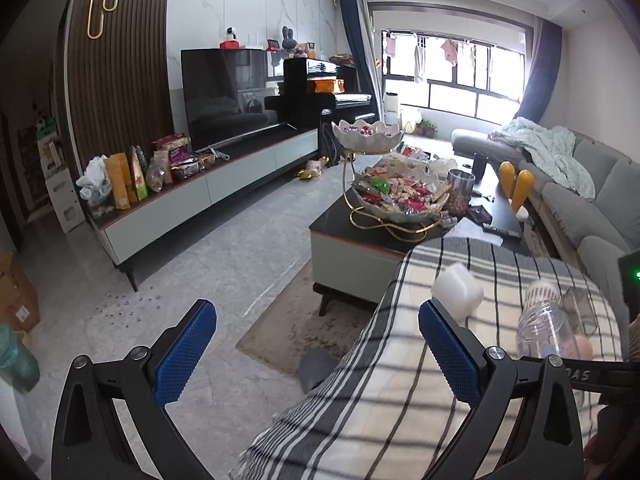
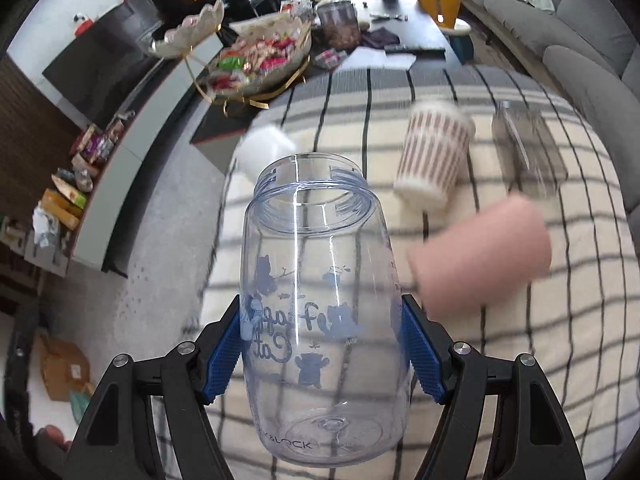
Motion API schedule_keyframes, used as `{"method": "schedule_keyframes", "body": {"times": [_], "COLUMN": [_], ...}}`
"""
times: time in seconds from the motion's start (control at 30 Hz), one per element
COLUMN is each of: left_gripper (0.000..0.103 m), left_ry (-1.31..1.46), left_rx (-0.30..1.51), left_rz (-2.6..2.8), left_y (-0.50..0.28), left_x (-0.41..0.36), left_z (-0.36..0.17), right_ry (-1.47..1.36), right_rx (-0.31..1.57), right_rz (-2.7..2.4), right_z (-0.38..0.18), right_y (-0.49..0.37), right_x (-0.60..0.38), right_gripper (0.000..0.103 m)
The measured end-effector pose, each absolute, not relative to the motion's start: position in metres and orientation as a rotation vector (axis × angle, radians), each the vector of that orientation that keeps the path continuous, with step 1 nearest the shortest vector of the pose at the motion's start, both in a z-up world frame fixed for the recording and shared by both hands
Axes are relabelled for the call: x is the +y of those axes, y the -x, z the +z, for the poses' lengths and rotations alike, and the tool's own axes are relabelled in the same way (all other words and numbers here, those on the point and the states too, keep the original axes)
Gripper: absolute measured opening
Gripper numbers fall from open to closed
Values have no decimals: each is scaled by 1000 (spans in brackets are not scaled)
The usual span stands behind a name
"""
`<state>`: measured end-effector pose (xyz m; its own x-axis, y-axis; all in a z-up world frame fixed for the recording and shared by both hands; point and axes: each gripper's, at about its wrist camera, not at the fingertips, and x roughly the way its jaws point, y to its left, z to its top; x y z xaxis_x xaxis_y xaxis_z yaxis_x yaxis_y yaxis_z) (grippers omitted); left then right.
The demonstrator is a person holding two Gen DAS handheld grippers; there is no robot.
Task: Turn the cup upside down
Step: 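Lift the clear cup with the right gripper and rotate it upside down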
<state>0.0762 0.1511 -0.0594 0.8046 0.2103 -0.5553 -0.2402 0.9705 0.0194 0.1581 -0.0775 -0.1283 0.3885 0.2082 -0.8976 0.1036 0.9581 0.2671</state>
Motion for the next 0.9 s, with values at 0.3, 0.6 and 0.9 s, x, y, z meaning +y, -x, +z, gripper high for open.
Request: {"method": "schedule_keyframes", "body": {"times": [0.3,0.6,0.9], "left_gripper": [103,103,103], "left_ry": [32,29,25], "left_rx": [581,629,660], "left_rz": [193,124,92], "left_y": [-48,-51,-56], "left_x": [145,137,132], "left_z": [-83,-103,-112], "right_ry": [-335,-348,-354], "right_rx": [1186,1199,1209], "right_rz": [11,-29,-31], "right_z": [-175,-194,-202], "right_y": [-131,-126,-129], "right_x": [-77,-82,-85], "right_gripper": [73,73,73]}}
